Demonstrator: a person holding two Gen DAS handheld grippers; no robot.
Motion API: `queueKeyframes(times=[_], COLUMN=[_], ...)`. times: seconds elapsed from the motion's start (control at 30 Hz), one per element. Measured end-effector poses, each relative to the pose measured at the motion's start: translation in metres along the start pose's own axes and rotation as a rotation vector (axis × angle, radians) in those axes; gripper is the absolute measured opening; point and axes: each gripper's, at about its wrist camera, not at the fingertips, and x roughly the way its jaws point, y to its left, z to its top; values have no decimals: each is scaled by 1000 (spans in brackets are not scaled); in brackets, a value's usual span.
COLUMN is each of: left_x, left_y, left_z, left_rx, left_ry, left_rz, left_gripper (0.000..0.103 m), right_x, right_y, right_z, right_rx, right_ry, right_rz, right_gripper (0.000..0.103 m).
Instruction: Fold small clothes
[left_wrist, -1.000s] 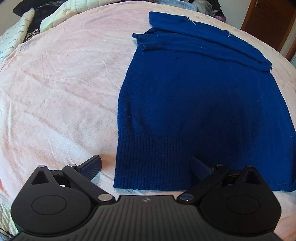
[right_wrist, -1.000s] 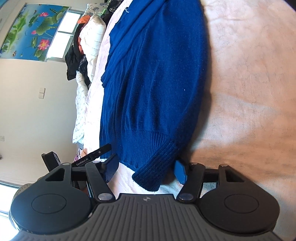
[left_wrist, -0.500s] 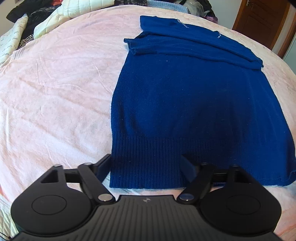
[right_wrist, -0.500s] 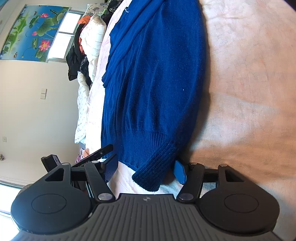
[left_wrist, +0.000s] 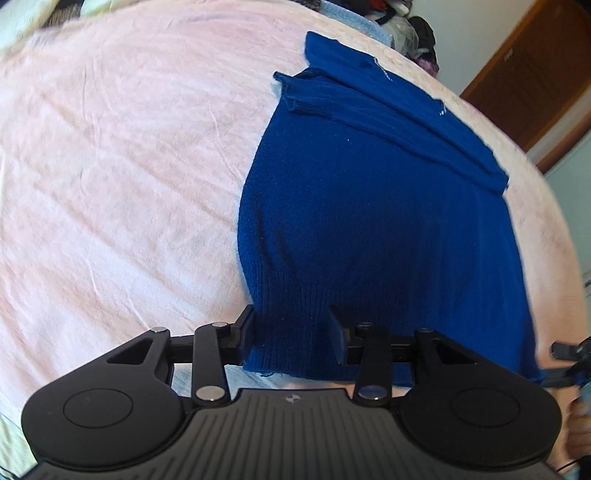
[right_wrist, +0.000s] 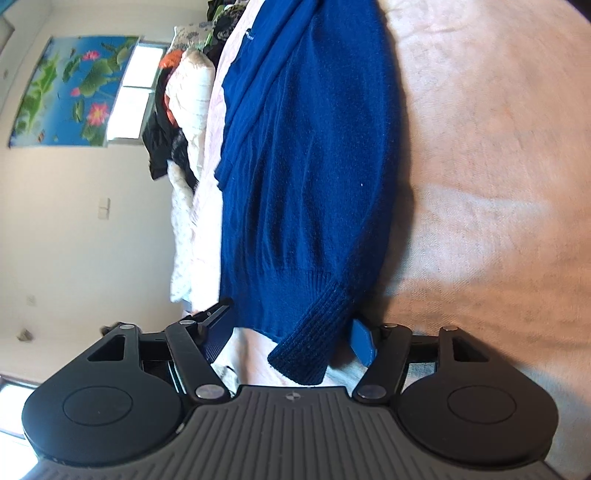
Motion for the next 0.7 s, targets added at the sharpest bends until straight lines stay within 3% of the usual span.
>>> queueKeyframes(times=[0.03, 0.1, 0.23, 0.33, 0.37, 0.43, 0.47, 0.5, 0.63, 0.7], left_x=[1, 3, 4, 4, 4, 5, 5, 6, 5, 4], left_y=[3, 7, 1, -2, -2, -4, -5, -6, -8, -7], left_z=[0, -1, -5, -4, -3, -3, -3, -4, -6, -3], left_rx=[-18, -39, -7, 4, 6, 22, 30, 40, 70, 58], left_ry=[9, 21, 20, 22, 23, 20, 15, 10, -5, -4], left_rz=[-14, -38, -42, -46, -48, -35, -28, -22, -17, -35], left_gripper=[22, 12, 11, 11, 11, 10, 9, 8, 7, 7], right_x=[0, 0, 2, 7, 8, 11, 12, 11, 8, 5], right_y=[-1, -2, 0, 7, 10, 15, 15, 13, 10, 12], right_z=[1, 2, 5, 7, 6, 3, 0, -2, -8, -9], right_rx=[10, 33, 57, 50, 40, -19, -42, -60, -98, -115], right_ry=[0, -4, 4, 17, 11, 8, 4, -3, -28, -60], right_rz=[5, 14, 3, -66, -105, -179, -202, -216, -207, -141], right_gripper=[71, 72, 73, 70, 63, 40, 18, 10, 8, 10])
